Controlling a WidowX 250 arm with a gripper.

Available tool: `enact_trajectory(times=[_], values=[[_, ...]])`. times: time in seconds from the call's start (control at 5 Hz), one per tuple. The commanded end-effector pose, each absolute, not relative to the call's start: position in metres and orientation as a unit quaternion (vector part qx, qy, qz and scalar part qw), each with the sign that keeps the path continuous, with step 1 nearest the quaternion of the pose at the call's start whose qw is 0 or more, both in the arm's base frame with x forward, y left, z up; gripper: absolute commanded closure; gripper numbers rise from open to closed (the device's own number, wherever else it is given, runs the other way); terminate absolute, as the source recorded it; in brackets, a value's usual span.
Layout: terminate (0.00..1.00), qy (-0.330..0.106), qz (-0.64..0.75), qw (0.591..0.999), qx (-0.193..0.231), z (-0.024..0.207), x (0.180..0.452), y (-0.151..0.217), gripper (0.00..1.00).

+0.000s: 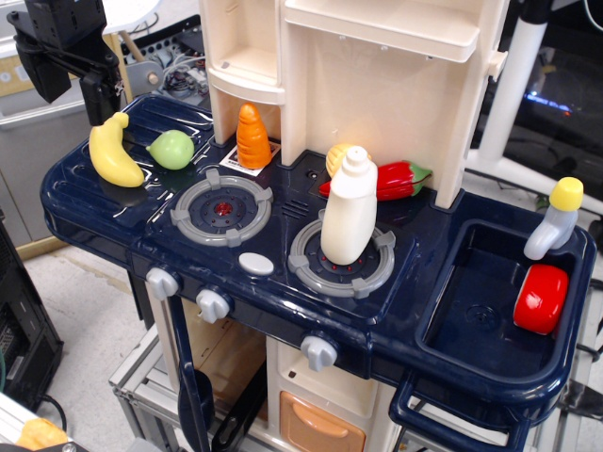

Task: Put detergent in sink

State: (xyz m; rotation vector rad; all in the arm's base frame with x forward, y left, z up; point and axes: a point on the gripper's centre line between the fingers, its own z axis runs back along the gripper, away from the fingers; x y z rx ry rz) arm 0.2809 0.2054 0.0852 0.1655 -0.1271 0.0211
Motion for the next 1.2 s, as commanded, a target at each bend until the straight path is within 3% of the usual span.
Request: enact_trajectory(times=[0.0,0.2,0.4,0.6,0.8,1.0], values=[[0.0,-0.063,0.011,0.995,0.083,0.085,0.281,0.205,0.0],[0.0,-0.034,-0.009,0.997,0.062,0.12,0.281,0.162,0.0],[0.0,-0.044,-0.082,0.995,0.038,0.148,0.273,0.114,0.0],[0.0,-0.028,-0.042,0.998,0.044,0.162,0.284,0.063,0.0],[0.0,-0.028,0.001,0.998,0.049,0.16,0.299,0.014,0.0],[0.0,-0.034,0.027,0.998,0.055,0.151,0.308,-0.01,0.0]])
